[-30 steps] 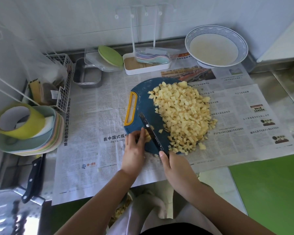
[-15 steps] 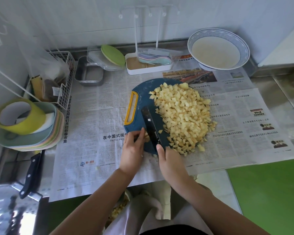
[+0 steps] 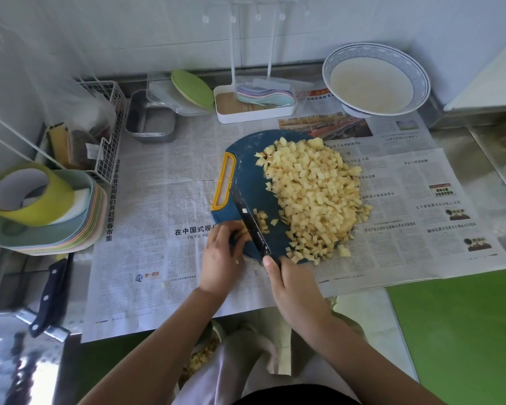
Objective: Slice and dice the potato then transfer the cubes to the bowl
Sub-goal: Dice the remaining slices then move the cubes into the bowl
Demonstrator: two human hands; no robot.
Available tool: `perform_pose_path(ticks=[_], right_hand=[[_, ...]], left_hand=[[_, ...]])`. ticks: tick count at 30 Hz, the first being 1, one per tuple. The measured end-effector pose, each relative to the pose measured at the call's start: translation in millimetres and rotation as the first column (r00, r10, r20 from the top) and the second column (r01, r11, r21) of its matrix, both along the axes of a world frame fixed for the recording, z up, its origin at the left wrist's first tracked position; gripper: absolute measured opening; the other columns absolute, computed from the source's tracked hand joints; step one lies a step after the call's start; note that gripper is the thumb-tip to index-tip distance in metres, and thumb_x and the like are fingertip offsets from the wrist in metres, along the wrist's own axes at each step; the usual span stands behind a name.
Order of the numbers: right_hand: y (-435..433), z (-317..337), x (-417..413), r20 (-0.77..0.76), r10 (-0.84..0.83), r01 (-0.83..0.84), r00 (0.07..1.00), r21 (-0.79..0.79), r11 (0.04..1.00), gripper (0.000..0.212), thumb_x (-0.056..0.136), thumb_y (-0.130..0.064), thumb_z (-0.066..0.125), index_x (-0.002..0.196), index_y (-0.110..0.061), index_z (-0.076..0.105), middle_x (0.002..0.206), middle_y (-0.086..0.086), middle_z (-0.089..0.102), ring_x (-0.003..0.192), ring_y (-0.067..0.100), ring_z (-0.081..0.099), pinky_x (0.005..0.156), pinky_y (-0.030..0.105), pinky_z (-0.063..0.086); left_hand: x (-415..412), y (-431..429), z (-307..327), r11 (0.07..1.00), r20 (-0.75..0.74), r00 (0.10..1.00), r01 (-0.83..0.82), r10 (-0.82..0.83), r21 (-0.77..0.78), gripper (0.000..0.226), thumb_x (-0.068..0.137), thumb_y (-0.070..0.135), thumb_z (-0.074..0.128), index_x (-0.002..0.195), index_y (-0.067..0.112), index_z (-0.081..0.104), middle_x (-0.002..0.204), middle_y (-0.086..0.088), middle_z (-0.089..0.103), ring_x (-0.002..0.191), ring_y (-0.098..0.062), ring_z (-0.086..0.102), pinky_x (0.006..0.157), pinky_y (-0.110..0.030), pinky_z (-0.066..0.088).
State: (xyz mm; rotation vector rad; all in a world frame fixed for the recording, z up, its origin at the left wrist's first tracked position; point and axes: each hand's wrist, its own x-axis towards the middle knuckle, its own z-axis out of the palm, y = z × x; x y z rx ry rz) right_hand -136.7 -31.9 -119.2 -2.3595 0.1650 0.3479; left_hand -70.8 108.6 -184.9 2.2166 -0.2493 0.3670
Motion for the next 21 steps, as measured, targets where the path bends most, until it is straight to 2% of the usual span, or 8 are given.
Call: perform_pose_path(ticks=[4, 7, 9, 12, 14, 16, 18, 21], right_hand=[[2.3, -3.5, 1.3, -0.027, 0.049, -0.053, 0.998, -0.195, 0.979, 0.040, 0.101, -0.048, 0.022, 0.086, -0.019, 0.045, 0.066, -0.009, 0.044, 0.057, 0.004, 0.043, 0.051, 0.019, 0.032], [8.5, -0.6, 0.1, -0.049, 0.094, -0.105, 0.994, -0.343, 0.933, 0.038, 0.102, -0.047, 0.019, 0.097, -0.019, 0.043, 0.073, -0.008, 0.046, 0.063, 0.008, 0.044, 0.055, 0.020, 0.033], [15.0, 0.1, -1.2, -0.069, 0.105, -0.124, 0.992, -0.399, 0.908, 0.037, 0.103, -0.046, 0.018, 0.103, -0.019, 0.043, 0.076, -0.007, 0.045, 0.068, 0.011, 0.046, 0.060, 0.022, 0.037], [20.0, -1.0, 0.9, -0.090, 0.104, -0.133, 0.990, -0.420, 0.898, 0.037, 0.103, -0.046, 0.018, 0.104, -0.019, 0.043, 0.076, -0.006, 0.045, 0.068, 0.011, 0.047, 0.057, 0.021, 0.036], [21.0, -2.7, 4.5, -0.119, 0.093, -0.135, 0.989, -0.422, 0.897, 0.039, 0.103, -0.045, 0.019, 0.106, -0.017, 0.045, 0.078, -0.005, 0.047, 0.069, 0.011, 0.047, 0.053, 0.019, 0.033], [22.0, -2.9, 11.3, -0.111, 0.083, -0.122, 0.990, -0.416, 0.901, 0.041, 0.103, -0.045, 0.019, 0.106, -0.015, 0.047, 0.081, -0.003, 0.051, 0.069, 0.012, 0.048, 0.056, 0.021, 0.035], [21.8, -2.2, 21.5, -0.089, 0.061, -0.090, 0.994, -0.371, 0.924, 0.044, 0.104, -0.044, 0.020, 0.103, -0.012, 0.050, 0.084, 0.002, 0.058, 0.070, 0.014, 0.049, 0.059, 0.024, 0.036], [11.9, -8.6, 31.9, -0.121, -0.067, 0.060, 0.990, -0.063, 0.996, 0.046, 0.103, -0.043, 0.027, 0.079, -0.011, 0.051, 0.070, 0.002, 0.052, 0.061, 0.015, 0.047, 0.054, 0.027, 0.035]], left_hand=[[0.7, 0.1, -1.6, 1.000, 0.004, 1.000, -0.002, 0.002, 0.004, 0.007, 0.085, -0.001, 0.065, 0.092, 0.001, 0.065, 0.095, -0.006, 0.065, 0.087, -0.012, 0.057, 0.075, -0.023, 0.049], [1.6, 1.7, -1.0, 1.000, -0.002, 1.000, 0.004, -0.004, 0.020, 0.008, 0.085, 0.003, 0.060, 0.090, 0.001, 0.066, 0.093, -0.007, 0.065, 0.086, -0.010, 0.054, 0.076, -0.011, 0.043], [1.1, 2.2, -1.2, 1.000, -0.022, 1.000, 0.004, -0.004, 0.026, 0.012, 0.080, -0.006, 0.062, 0.089, 0.001, 0.066, 0.092, -0.009, 0.064, 0.084, -0.010, 0.053, 0.074, -0.012, 0.041], [1.4, 2.8, -2.5, 1.000, -0.044, 0.999, -0.003, 0.004, 0.030, 0.013, 0.079, -0.009, 0.064, 0.087, 0.001, 0.066, 0.091, -0.010, 0.064, 0.082, -0.015, 0.056, 0.073, -0.014, 0.042], [1.7, 2.7, -4.1, 1.000, -0.039, 0.999, -0.003, 0.004, 0.030, 0.008, 0.084, 0.002, 0.059, 0.087, 0.001, 0.066, 0.092, -0.009, 0.065, 0.083, -0.017, 0.058, 0.074, -0.017, 0.044], [2.1, 1.8, -3.7, 1.000, -0.035, 0.999, 0.002, -0.002, 0.017, 0.022, 0.087, 0.016, 0.051, 0.087, 0.001, 0.067, 0.093, -0.008, 0.065, 0.085, -0.017, 0.057, 0.075, -0.019, 0.046], [2.2, 1.9, -2.9, 1.000, -0.024, 1.000, 0.003, -0.003, 0.004, 0.025, 0.088, 0.019, 0.050, 0.087, 0.001, 0.067, 0.094, -0.007, 0.066, 0.088, -0.015, 0.057, 0.078, -0.018, 0.046], [0.7, 1.7, -2.4, 1.000, -0.016, 1.000, 0.002, -0.002, -0.012, 0.013, 0.088, 0.011, 0.059, 0.091, 0.001, 0.068, 0.099, -0.007, 0.067, 0.095, -0.013, 0.057, 0.085, -0.016, 0.046]])
